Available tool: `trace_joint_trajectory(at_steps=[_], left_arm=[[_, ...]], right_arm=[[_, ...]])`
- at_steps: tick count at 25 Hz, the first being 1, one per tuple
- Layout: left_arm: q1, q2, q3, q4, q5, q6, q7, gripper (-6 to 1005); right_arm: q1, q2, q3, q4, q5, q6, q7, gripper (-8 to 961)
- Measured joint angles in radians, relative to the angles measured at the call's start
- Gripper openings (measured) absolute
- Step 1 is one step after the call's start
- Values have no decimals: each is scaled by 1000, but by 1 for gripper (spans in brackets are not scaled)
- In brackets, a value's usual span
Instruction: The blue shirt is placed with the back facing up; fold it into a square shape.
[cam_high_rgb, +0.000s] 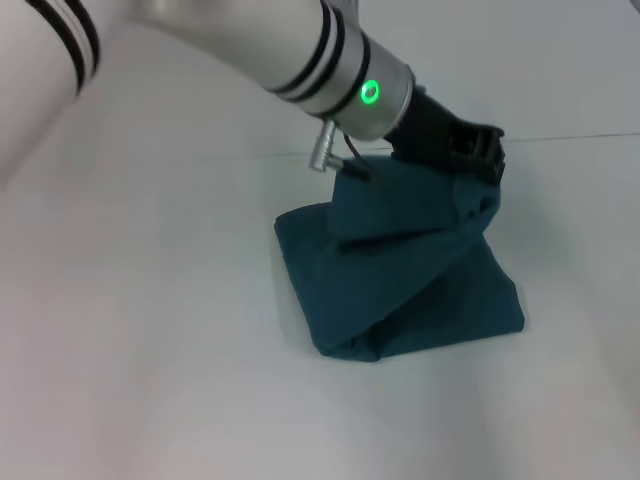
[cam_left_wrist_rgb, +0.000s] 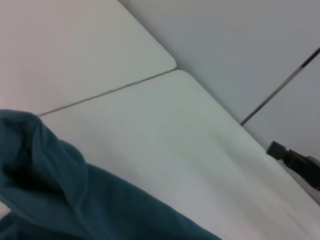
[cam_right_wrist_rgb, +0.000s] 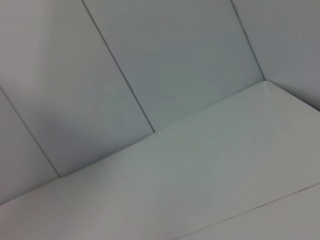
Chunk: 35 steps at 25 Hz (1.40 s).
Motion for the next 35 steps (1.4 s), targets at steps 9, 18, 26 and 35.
trace_joint_trajectory(at_steps=[9, 18, 26, 35], left_arm=[[33, 5, 28, -65, -138, -55, 61, 245], [102, 8, 28, -7, -170, -11, 101, 709], [330, 52, -46, 135, -238, 144, 287, 870], [573, 97, -280, 165, -307, 374, 594, 927]], right_arm=[[12, 5, -5, 6, 0, -6, 4, 2], [18, 5, -8, -2, -12, -43, 11, 2], [45, 9, -60, -286, -268, -279, 191, 3], [263, 14, -239, -718, -768, -561, 565, 76]])
